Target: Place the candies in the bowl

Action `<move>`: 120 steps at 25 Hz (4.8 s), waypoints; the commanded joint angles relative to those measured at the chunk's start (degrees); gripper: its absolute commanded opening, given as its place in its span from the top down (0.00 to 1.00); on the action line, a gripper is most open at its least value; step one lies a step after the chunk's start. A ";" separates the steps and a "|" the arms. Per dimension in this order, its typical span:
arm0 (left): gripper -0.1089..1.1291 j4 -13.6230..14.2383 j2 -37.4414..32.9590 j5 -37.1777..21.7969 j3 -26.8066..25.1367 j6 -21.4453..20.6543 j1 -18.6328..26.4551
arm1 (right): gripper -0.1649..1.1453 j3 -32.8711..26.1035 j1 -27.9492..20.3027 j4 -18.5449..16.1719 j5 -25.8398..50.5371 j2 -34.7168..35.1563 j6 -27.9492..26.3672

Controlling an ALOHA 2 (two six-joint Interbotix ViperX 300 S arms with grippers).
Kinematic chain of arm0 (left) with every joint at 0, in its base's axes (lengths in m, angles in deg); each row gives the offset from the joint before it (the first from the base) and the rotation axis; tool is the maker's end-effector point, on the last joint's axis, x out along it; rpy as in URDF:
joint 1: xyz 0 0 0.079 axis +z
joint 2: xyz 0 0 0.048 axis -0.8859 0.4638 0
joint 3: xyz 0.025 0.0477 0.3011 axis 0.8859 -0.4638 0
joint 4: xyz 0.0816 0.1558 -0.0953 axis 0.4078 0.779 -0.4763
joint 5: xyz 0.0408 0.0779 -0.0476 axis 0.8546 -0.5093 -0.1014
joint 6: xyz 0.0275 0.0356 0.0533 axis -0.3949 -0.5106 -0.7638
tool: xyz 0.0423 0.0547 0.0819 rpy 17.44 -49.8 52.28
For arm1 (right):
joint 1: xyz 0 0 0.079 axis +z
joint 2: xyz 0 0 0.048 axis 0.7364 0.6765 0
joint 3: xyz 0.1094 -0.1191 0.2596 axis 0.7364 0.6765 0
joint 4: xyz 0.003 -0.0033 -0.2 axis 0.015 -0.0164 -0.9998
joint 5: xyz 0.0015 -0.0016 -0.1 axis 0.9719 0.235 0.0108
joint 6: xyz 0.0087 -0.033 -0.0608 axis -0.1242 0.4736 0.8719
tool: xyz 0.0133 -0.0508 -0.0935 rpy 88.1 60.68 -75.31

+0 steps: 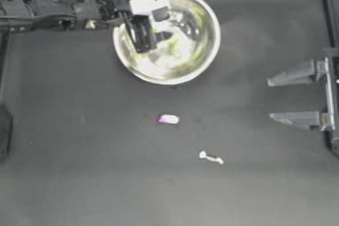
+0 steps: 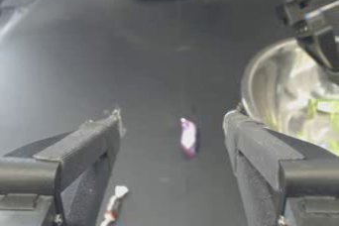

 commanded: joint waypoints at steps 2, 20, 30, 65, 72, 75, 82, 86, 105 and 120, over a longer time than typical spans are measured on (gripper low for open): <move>0.13 -0.79 -5.54 0.44 0.44 0.00 -0.88 | 0.16 -0.62 0.09 0.18 -0.44 0.18 -0.09; 0.12 -4.75 -39.46 7.65 -21.71 0.09 -17.40 | 0.16 -1.14 -0.70 0.18 0.88 0.18 0.00; 0.12 -9.76 -47.64 7.56 -31.64 1.23 -23.20 | 0.16 -4.66 -0.70 1.58 7.56 1.32 -0.09; 0.12 -13.36 -54.14 7.29 -41.22 1.41 -24.79 | 0.16 -36.47 10.99 -4.92 42.80 45.18 -25.14; 0.12 -13.80 -54.23 7.29 -41.57 1.41 -24.79 | 0.16 -37.18 11.43 -4.04 40.87 50.63 -25.31; 0.12 -14.06 -54.23 7.29 -41.66 1.41 -24.79 | 0.16 -37.27 11.69 -3.87 39.46 52.65 -25.31; 0.12 -14.50 -54.23 7.47 -42.01 1.41 -24.79 | 0.16 -37.44 12.30 -2.64 37.09 56.25 -25.31; 0.12 -14.50 -54.14 7.47 -42.01 1.41 -24.79 | 0.16 -38.14 12.83 -2.64 36.74 58.27 -25.22; 0.12 -15.82 -54.14 7.56 -42.19 1.49 -24.79 | 0.25 -39.11 13.27 -4.04 36.39 63.90 -25.22; 0.12 -15.82 -54.14 8.00 -42.28 1.41 -24.79 | 0.62 -39.29 14.24 -8.35 35.24 58.45 -25.22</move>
